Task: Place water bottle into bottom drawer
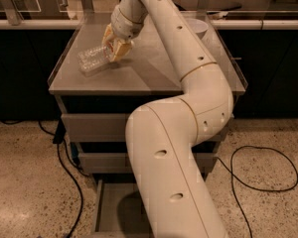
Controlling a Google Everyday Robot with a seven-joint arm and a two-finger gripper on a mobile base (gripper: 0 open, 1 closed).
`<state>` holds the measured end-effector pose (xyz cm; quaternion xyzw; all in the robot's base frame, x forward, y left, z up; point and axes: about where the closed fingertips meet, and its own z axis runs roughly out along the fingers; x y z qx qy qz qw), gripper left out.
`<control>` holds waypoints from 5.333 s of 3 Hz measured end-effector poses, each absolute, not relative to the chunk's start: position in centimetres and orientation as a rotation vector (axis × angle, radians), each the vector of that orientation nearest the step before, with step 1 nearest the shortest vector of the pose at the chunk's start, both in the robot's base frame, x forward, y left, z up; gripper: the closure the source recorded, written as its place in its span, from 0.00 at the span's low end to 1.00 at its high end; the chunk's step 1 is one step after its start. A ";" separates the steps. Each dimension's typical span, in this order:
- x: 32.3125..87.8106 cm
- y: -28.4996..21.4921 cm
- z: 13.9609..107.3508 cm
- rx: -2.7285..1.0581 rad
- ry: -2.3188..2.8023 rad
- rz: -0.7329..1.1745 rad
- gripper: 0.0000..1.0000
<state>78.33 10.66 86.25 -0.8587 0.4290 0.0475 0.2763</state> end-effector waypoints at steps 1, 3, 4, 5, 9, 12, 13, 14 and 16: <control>77.9 8.8 89.2 -2.312 1.155 0.052 1.00; 76.0 5.6 96.8 -2.299 1.230 -0.152 1.00; 74.5 4.0 99.5 -2.289 1.264 -0.217 1.00; 72.6 2.5 101.3 -2.276 1.292 -0.255 1.00; 62.0 -2.0 101.1 -2.208 1.439 -0.354 1.00; 53.6 -4.8 89.9 -2.136 1.481 -0.244 1.00; 53.3 -6.3 82.3 -2.136 1.526 -0.233 1.00; 53.3 -7.5 75.1 -2.122 1.571 -0.214 1.00; 53.1 -8.1 68.0 -2.111 1.625 -0.177 1.00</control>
Offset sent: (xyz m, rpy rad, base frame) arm -0.0693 -0.0674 0.1050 -0.1500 -0.1463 -0.1181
